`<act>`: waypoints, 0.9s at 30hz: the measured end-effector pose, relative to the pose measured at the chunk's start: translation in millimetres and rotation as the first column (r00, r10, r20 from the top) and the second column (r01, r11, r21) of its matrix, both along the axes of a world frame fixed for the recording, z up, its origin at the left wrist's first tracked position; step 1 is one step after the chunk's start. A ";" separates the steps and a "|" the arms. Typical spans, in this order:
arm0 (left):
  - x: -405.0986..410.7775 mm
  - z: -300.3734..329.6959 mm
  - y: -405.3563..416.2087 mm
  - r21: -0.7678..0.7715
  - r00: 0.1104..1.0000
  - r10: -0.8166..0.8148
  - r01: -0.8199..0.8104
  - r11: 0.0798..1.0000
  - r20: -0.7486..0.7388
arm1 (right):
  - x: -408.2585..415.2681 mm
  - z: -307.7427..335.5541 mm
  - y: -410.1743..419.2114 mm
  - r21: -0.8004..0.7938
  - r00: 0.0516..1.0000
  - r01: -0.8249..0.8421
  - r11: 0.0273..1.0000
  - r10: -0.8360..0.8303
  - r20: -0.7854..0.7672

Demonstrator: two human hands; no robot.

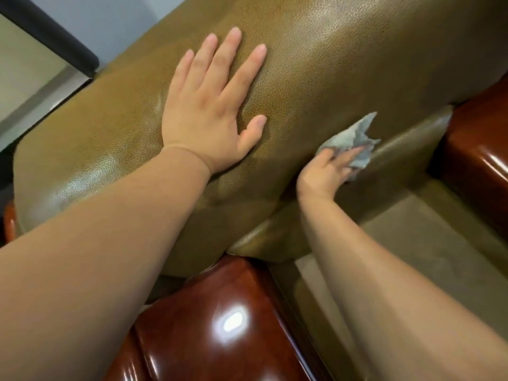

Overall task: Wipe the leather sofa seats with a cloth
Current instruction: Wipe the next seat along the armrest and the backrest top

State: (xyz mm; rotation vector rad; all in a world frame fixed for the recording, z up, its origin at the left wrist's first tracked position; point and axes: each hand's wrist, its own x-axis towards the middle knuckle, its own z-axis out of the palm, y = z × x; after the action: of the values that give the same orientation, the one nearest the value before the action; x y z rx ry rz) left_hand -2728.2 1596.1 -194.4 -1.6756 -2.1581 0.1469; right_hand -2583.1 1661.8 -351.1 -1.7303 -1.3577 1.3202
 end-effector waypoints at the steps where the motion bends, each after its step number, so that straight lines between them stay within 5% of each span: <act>1: 1.0 0.3 -0.1 -0.001 1.000 0.002 -0.002 1.000 0.002 | -5.9 7.0 -4.9 -0.055 0.995 0.092 0.994 -0.094 -0.031; 2: 1.4 0.2 -0.3 -0.003 1.000 0.008 -0.008 1.000 0.000 | -13.4 10.2 -23.7 -0.096 0.994 0.098 0.990 -0.103 -0.047; 6: 1.9 2.7 -0.4 -0.040 1.000 0.016 -0.016 0.999 0.001 | -23.7 15.9 -146.2 -0.238 0.928 -0.373 0.897 0.363 -0.088; 8: 4.0 3.3 -2.1 -0.046 1.000 0.025 -0.024 0.999 0.009 | -20.2 15.0 -173.5 -0.265 0.883 -0.463 0.846 0.466 -0.056; 12: 4.5 3.7 -1.9 -0.039 0.999 0.042 -0.042 0.998 0.002 | -20.6 13.2 -119.1 -0.115 0.852 -0.520 0.847 0.524 0.006; 16: 3.4 3.5 -5.8 -0.034 0.998 0.064 -0.064 0.997 -0.002 | -31.2 7.6 -58.0 0.003 0.933 -0.299 0.954 0.292 0.212; 18: 8.7 5.7 -4.8 -0.046 0.996 0.084 -0.083 0.996 0.010 | -41.0 22.9 -99.1 0.082 0.845 -0.482 0.872 0.438 0.305; 20: 15.5 15.0 -5.4 -0.038 0.990 0.083 -0.079 0.996 0.117 | -36.0 34.3 -162.7 0.032 0.757 -0.633 0.774 0.609 0.237; 22: 7.6 31.1 -27.3 0.007 0.945 0.102 -0.110 0.994 0.310 | -27.0 23.6 -198.6 0.024 0.695 -0.703 0.710 0.680 0.232; 24: -26.1 43.8 -76.1 -0.058 0.919 0.200 -0.192 0.980 0.340 | -24.9 10.7 -194.7 0.040 0.615 -0.759 0.650 0.695 0.373; 27: -74.3 51.7 -167.2 -0.238 0.871 0.418 -0.363 0.901 0.256 | -36.0 11.2 -155.7 -0.020 0.703 -0.644 0.764 0.603 0.377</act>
State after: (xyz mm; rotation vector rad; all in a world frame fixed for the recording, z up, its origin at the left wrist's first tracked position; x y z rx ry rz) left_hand -2802.6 1428.9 -142.6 -1.3958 -2.7813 0.2212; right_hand -2619.1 1506.1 -339.9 -1.5296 -2.3517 1.2359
